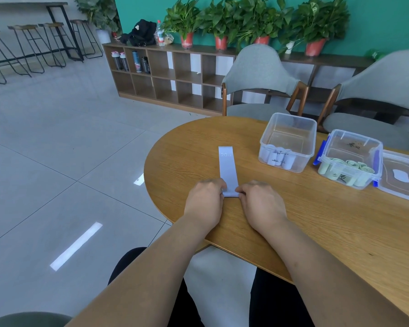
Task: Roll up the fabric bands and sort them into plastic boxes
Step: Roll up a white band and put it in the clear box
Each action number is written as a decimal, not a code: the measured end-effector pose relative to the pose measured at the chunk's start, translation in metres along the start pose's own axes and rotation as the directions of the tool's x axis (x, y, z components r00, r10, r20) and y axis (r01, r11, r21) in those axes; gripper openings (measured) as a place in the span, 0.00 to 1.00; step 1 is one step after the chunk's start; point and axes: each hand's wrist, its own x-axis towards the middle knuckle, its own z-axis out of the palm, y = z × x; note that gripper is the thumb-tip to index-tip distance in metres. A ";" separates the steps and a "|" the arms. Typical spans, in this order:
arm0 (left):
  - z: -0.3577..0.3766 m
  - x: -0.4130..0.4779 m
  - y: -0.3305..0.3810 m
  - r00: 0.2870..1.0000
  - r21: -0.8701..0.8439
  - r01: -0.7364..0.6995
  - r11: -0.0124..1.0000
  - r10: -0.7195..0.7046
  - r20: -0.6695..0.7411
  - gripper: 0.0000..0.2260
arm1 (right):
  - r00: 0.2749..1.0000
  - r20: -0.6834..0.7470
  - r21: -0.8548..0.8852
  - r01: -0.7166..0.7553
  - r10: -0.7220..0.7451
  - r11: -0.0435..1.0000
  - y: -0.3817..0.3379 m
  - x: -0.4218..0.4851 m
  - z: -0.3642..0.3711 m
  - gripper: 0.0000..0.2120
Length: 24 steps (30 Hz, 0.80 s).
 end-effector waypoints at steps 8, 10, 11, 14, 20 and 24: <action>0.003 0.001 0.001 1.000 0.021 -0.013 1.000 0.014 -0.027 0.07 | 0.998 -0.013 0.093 -0.059 0.060 0.994 0.002 0.006 -0.003 0.08; 0.006 -0.001 0.001 1.000 0.028 -0.017 0.999 0.018 -0.025 0.07 | 0.999 -0.024 0.089 -0.043 0.045 0.995 0.002 0.005 -0.002 0.09; 0.007 -0.001 0.001 1.000 0.027 -0.016 1.000 0.016 -0.025 0.07 | 0.999 -0.028 0.090 -0.034 0.036 0.995 0.002 0.005 0.000 0.10; 0.010 0.000 0.000 0.999 0.018 0.002 1.000 -0.001 -0.037 0.09 | 0.999 -0.038 0.109 -0.019 0.023 0.994 0.002 0.005 0.004 0.12; 0.011 0.002 0.000 0.999 -0.018 0.029 0.999 -0.029 -0.040 0.08 | 0.997 -0.074 0.144 -0.022 0.033 0.989 0.003 0.004 0.005 0.11; 0.008 -0.005 -0.004 0.999 -0.050 -0.001 0.999 0.000 -0.036 0.08 | 0.997 -0.071 0.150 0.005 0.006 0.989 0.007 -0.002 0.004 0.10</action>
